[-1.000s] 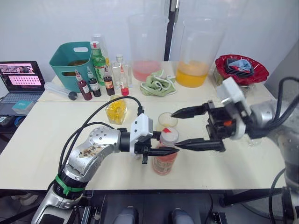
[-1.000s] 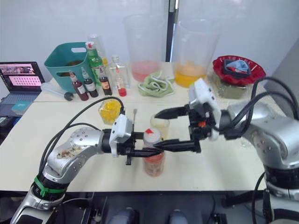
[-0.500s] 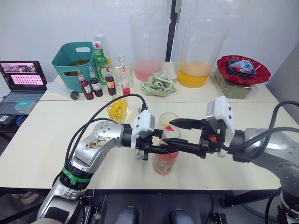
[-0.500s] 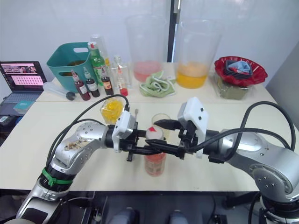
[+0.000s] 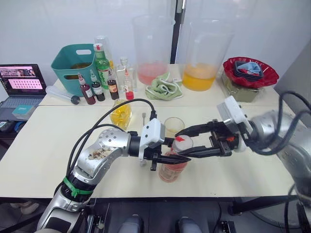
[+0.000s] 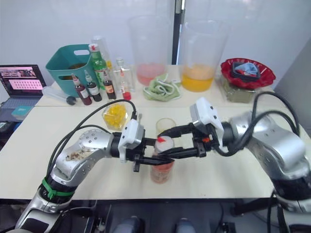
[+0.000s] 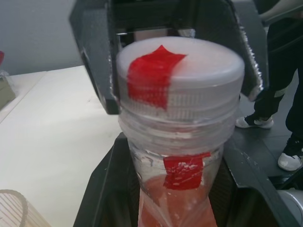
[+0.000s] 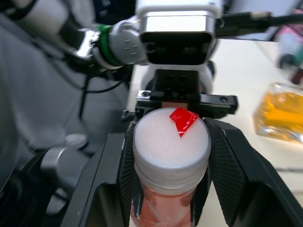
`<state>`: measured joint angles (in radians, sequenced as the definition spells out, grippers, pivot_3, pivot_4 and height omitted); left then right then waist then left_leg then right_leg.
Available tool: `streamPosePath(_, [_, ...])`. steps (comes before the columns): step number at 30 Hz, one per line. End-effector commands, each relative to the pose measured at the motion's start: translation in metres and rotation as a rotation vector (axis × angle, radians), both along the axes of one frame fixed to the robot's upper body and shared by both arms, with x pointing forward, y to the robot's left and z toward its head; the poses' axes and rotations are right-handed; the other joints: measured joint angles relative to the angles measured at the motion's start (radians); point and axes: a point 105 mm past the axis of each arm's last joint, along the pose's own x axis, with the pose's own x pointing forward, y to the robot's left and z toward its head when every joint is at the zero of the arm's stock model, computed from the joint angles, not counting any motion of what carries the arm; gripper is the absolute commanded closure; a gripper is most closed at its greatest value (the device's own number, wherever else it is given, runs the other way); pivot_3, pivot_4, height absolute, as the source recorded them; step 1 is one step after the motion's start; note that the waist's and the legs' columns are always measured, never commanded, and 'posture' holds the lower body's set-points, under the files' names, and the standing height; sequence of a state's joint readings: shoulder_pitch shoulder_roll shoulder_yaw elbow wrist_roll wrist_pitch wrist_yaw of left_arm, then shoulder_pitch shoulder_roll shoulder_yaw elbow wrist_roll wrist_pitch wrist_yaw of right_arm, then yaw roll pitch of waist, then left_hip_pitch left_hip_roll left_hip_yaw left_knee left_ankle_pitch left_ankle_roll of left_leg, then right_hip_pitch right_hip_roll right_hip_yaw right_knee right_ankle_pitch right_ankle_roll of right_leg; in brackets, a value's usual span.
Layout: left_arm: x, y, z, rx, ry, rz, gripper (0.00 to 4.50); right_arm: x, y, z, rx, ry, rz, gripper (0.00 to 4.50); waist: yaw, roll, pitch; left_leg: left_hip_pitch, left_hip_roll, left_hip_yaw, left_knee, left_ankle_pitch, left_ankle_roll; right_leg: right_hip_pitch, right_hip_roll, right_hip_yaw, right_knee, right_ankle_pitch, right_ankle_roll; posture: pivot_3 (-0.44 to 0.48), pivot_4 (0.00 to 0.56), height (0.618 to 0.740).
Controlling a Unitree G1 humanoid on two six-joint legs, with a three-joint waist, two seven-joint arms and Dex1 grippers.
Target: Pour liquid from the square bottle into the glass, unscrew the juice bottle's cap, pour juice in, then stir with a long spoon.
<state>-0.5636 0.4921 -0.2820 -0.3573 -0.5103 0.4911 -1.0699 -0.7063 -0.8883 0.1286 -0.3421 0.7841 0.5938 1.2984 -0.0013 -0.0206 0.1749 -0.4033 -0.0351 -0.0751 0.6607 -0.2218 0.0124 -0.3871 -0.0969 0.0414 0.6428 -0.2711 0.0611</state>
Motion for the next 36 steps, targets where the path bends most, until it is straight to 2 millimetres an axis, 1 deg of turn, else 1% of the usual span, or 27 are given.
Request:
streamPosePath(1, [0.004,0.01,-0.016,0.049,0.079,0.047,3.1,0.007,-0.004,0.001,-0.067,0.007,0.108,2.81,0.0,0.0,0.0,0.0,0.0,0.0,0.0,0.0,0.0,0.0,0.0,0.0,0.0,0.0,0.0,0.0,0.15,0.74])
streamPosePath(2, [0.004,0.01,-0.016,0.05,0.079,0.051,3.1,0.009,-0.003,0.004,-0.07,0.009,0.129,2.81,-0.001,0.0,0.0,0.0,0.0,0.0,0.0,0.0,0.0,0.0,0.0,0.0,0.0,0.0,0.0,0.0,0.15,0.74])
streamPosePath(4, [0.004,0.011,-0.016,0.05,0.079,0.057,3.1,0.009,-0.001,0.011,-0.081,0.022,0.167,1.79,0.0,0.0,0.0,-0.001,0.0,-0.001,0.0,0.0,0.0,-0.001,0.0,0.0,0.001,0.0,0.0,0.0,0.15,0.74])
streamPosePath(9, [0.004,0.012,-0.017,0.05,0.079,0.061,3.1,-0.003,0.002,0.018,-0.102,0.021,0.211,0.17,0.0,0.0,0.0,-0.002,0.0,-0.001,0.0,0.0,0.0,-0.003,-0.001,0.0,0.002,0.0,0.0,0.0,0.15,0.74])
streamPosePath(10, [0.004,0.011,-0.017,0.049,0.078,0.062,3.1,-0.007,0.003,0.023,-0.084,0.028,0.202,0.03,0.0,0.0,0.0,-0.002,0.0,-0.001,0.0,0.0,0.0,-0.003,-0.001,0.0,0.002,0.0,0.0,0.0,0.15,0.74])
streamPosePath(12, [0.003,0.011,-0.017,0.047,0.081,0.059,3.1,-0.012,0.002,0.028,-0.058,0.025,0.167,0.03,0.0,0.0,0.0,-0.002,0.0,-0.001,0.0,0.0,0.0,-0.003,-0.001,0.0,0.003,0.0,0.0,0.0,0.15,0.74])
streamPosePath(15, [0.002,0.009,-0.017,0.044,0.084,0.043,3.1,-0.009,-0.003,0.031,-0.007,-0.015,-0.001,0.03,0.005,0.0,0.0,-0.002,0.0,-0.001,0.0,0.0,0.0,-0.003,-0.002,0.0,0.003,0.0,0.0,0.0,0.15,0.74])
streamPosePath(18, [0.002,0.009,-0.018,0.043,0.087,0.036,3.1,-0.007,-0.005,0.034,0.063,-0.037,-0.135,0.03,0.008,0.0,0.0,-0.002,0.0,-0.001,0.0,0.0,0.0,-0.003,-0.002,0.0,0.002,0.0,0.0,0.0,0.15,0.74])
streamPosePath(21, [0.002,0.008,-0.02,0.045,0.096,0.02,3.1,-0.009,-0.003,0.028,0.077,-0.089,-0.279,0.03,0.007,0.0,0.0,-0.002,0.0,-0.001,-0.001,0.0,0.0,-0.003,-0.002,0.001,0.003,0.0,-0.001,0.0,0.15,0.74])
streamPosePath(24, [0.005,0.004,-0.021,0.038,0.102,0.016,3.1,-0.016,-0.001,0.023,0.137,-0.071,-0.388,0.03,0.011,0.0,0.0,-0.002,0.0,-0.001,-0.001,0.0,0.0,-0.003,-0.002,0.001,0.003,0.0,0.0,0.0,0.15,0.74])
streamPosePath(29, [0.001,-0.002,-0.022,0.035,0.111,-0.021,3.1,-0.026,0.006,0.012,0.195,-0.008,-0.468,0.03,0.014,0.0,0.0,-0.002,-0.001,-0.001,0.0,0.0,0.0,-0.002,-0.003,0.001,0.003,0.0,0.0,0.0,0.15,0.74])
streamPosePath(33, [0.004,-0.002,-0.021,0.041,0.106,-0.024,3.1,-0.021,0.008,0.007,0.218,0.007,-0.534,0.03,0.014,0.0,0.0,-0.001,-0.001,-0.001,0.0,0.0,0.0,-0.002,-0.002,0.0,0.003,0.0,0.0,0.0,0.15,0.74])
streamPosePath(34, [0.004,-0.001,-0.021,0.042,0.105,-0.024,3.1,-0.02,0.008,0.006,0.218,0.01,-0.546,0.26,0.014,0.0,0.0,-0.001,-0.001,-0.001,0.0,0.0,0.0,-0.002,-0.002,0.0,0.003,0.0,0.0,0.0,0.15,0.74])
streamPosePath(36, [0.005,0.0,-0.021,0.043,0.105,-0.027,3.1,-0.02,0.009,0.005,0.213,0.016,-0.547,0.88,0.014,0.0,0.0,-0.001,-0.001,-0.001,0.0,0.0,0.0,-0.002,-0.002,0.0,0.003,0.0,0.0,0.0,0.15,0.74])
